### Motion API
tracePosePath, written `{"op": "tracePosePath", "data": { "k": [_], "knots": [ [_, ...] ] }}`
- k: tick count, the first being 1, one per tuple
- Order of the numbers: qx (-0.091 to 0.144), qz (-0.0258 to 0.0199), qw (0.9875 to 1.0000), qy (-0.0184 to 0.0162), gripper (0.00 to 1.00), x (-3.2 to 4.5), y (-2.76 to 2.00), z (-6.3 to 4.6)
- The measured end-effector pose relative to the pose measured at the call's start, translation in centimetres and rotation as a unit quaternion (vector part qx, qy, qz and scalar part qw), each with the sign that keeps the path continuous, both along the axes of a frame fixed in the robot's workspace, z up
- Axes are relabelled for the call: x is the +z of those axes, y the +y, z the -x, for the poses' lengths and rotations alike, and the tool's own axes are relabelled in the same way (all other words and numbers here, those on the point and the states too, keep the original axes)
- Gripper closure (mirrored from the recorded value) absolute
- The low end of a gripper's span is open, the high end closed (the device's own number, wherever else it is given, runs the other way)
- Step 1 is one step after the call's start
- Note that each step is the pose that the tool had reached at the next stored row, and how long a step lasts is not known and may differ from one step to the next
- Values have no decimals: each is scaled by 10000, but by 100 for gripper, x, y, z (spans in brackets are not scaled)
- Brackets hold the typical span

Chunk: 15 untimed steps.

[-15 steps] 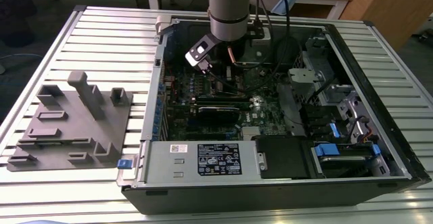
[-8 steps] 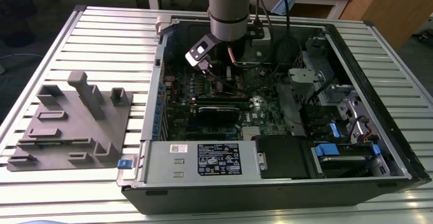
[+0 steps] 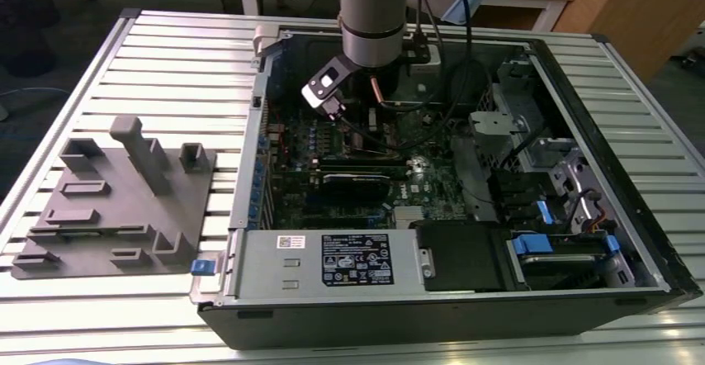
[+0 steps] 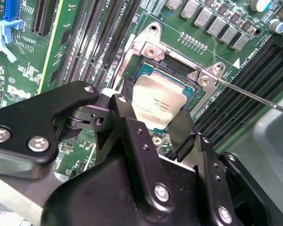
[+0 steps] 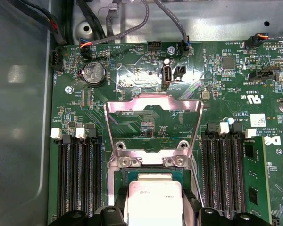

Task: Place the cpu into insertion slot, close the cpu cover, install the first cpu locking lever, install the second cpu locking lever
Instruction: 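Place the cpu into insertion slot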

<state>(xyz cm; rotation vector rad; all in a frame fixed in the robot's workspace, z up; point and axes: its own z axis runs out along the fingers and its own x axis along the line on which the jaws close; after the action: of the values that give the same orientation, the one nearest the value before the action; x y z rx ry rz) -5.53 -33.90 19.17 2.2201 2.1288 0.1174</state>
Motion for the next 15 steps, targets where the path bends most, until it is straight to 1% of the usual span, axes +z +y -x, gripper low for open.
{"op": "tracePosePath", "data": {
  "k": [13,15],
  "knots": [
    [0,0,10000,0,46,-8,0,1],
    [0,-12,10000,-7,45,-16,4,-2]
  ]
}}
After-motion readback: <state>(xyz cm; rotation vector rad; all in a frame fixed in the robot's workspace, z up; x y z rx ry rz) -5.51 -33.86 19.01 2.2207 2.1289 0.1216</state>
